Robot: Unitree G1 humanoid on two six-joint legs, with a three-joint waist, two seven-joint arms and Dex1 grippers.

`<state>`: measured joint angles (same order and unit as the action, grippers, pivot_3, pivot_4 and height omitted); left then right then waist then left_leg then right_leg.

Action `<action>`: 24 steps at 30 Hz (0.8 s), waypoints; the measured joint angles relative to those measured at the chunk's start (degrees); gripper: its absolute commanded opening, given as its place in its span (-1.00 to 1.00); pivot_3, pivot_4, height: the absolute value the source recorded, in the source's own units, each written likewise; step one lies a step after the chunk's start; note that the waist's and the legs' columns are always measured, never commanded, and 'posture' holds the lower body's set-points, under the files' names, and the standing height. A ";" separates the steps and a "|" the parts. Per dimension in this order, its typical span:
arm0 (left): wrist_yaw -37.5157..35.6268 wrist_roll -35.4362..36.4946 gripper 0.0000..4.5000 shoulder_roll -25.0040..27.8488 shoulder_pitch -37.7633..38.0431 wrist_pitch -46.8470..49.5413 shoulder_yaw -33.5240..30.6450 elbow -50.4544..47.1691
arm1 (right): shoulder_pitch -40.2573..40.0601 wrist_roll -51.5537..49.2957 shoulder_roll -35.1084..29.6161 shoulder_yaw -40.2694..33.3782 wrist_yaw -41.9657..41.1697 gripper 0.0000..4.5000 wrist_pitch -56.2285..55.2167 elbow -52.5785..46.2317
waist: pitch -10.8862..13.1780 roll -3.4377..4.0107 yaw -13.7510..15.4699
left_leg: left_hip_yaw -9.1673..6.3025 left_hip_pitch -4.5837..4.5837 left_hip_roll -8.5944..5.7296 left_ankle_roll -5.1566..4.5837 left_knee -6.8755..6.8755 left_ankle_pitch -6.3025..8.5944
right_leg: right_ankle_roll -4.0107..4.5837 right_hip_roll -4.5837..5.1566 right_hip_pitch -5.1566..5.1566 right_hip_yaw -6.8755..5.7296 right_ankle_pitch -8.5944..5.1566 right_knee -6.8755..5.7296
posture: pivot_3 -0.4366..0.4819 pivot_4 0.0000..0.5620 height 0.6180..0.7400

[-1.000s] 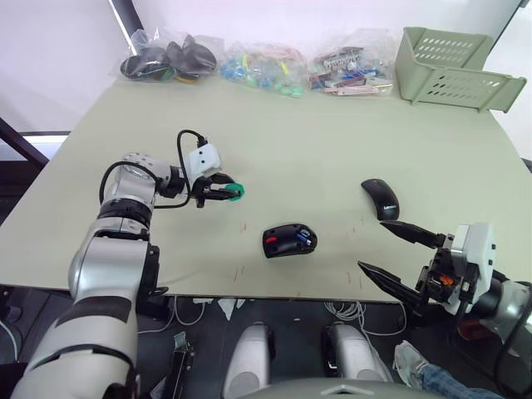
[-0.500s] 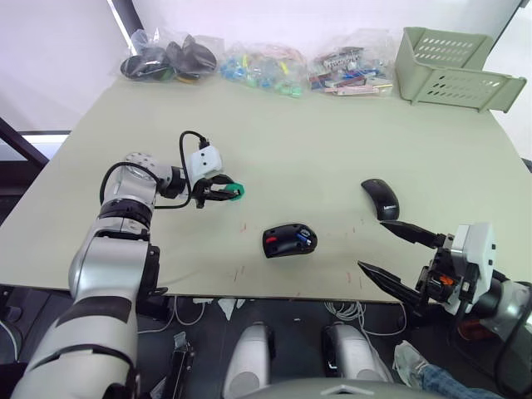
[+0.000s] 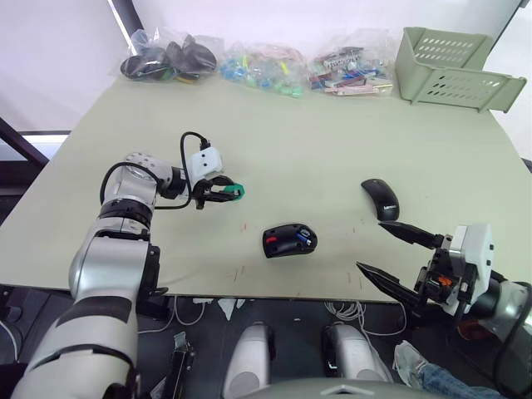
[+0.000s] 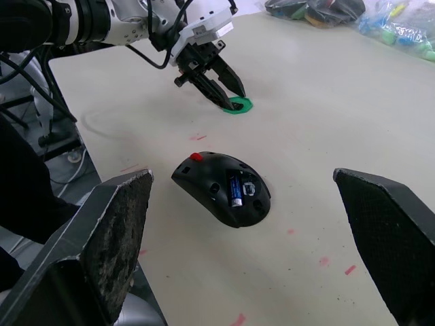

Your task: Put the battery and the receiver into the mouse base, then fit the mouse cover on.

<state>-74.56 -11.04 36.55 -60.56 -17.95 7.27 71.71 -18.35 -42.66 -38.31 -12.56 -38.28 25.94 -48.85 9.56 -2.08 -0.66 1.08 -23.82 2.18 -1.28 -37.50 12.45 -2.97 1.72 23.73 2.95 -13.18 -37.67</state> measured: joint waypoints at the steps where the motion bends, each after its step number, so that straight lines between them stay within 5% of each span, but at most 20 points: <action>1: 0.00 -0.01 -0.13 0.00 0.01 -0.03 0.01 0.00 | 0.00 0.00 0.00 0.00 0.00 1.00 0.00 0.00 | 0.00 0.00 0.00 | 0.00 0.00 0.00 0.00 0.00 0.00 | 0.00 0.00 0.00 0.00 0.00 0.00 | -0.05 -0.47 1.00; 11: -0.12 -0.08 -0.13 0.01 0.11 -1.26 0.06 0.00 | -0.02 0.01 0.04 0.02 0.07 1.00 0.00 0.00 | 0.00 0.00 0.00 | 0.00 0.00 0.00 0.00 0.00 0.00 | 0.00 0.00 0.00 0.00 0.00 0.00 | -0.05 -0.47 1.00; 17: -0.12 -0.19 -0.95 0.05 0.19 -1.78 0.10 0.00 | 0.00 0.51 0.16 0.59 0.08 1.00 -0.01 -0.01 | 0.00 -0.01 0.01 | 0.00 0.01 0.00 0.00 0.00 0.00 | 0.00 0.00 0.00 0.00 0.01 0.00 | -0.05 -0.47 1.00; 24: -0.18 -0.19 -0.97 0.07 0.22 -2.03 0.10 0.00 | -0.04 0.66 0.41 0.59 0.04 1.00 -0.03 -0.01 | 0.00 -0.01 0.01 | 0.00 0.01 0.00 0.00 0.00 0.00 | 0.00 0.00 0.00 0.00 0.01 -0.01 | -0.05 -0.47 1.00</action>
<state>-74.74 -11.24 36.62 -60.35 -19.98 7.37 71.71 -18.38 -42.00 -37.89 -11.97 -38.24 25.90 -48.86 9.56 -2.08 -0.65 1.08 -23.81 2.18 -1.28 -37.51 12.45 -2.97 1.72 23.73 2.95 -13.17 -37.69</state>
